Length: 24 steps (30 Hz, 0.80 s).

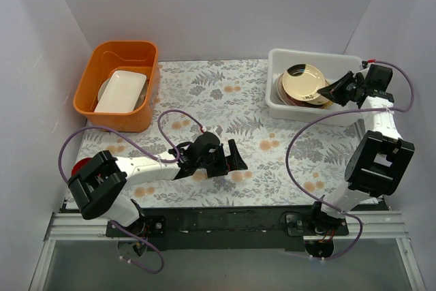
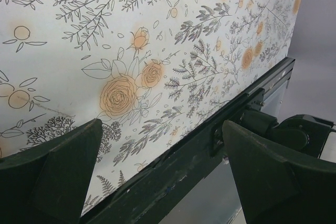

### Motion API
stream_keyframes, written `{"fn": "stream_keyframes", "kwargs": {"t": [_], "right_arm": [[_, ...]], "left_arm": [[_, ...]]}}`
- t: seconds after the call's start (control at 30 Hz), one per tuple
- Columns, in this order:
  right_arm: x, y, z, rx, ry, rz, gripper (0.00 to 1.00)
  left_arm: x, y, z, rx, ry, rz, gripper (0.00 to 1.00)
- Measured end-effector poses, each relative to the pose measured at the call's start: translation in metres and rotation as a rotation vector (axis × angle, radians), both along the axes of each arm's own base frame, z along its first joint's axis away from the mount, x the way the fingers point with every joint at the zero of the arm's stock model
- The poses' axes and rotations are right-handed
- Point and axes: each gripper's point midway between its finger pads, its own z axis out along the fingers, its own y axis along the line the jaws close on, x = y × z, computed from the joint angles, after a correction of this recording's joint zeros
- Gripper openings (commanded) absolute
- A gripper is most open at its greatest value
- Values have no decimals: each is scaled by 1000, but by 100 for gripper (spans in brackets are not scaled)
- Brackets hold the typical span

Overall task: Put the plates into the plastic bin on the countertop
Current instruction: Place the plate in the plastic bin.

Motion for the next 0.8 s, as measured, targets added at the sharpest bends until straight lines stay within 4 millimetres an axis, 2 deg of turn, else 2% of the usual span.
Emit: {"fn": "stream_keyframes", "kwargs": {"t": [0.3, 0.57, 0.67, 0.7, 0.77, 0.8], "right_arm": [[6, -22, -15, 40, 34, -58, 1], [9, -26, -33, 59, 75, -66, 3], [10, -27, -41, 65, 92, -66, 17], [10, -27, -42, 67, 97, -66, 32], [10, -27, -44, 68, 100, -65, 47], [10, -26, -44, 67, 100, -63, 59]], "left_arm": [[0, 0, 0, -3, 2, -2, 98], [-2, -1, 1, -6, 5, -8, 98], [-2, -1, 1, -6, 6, -8, 98], [-2, -1, 1, -6, 5, -8, 98], [-2, -1, 1, -6, 6, -8, 98], [-2, -1, 1, -6, 6, -9, 98]]}}
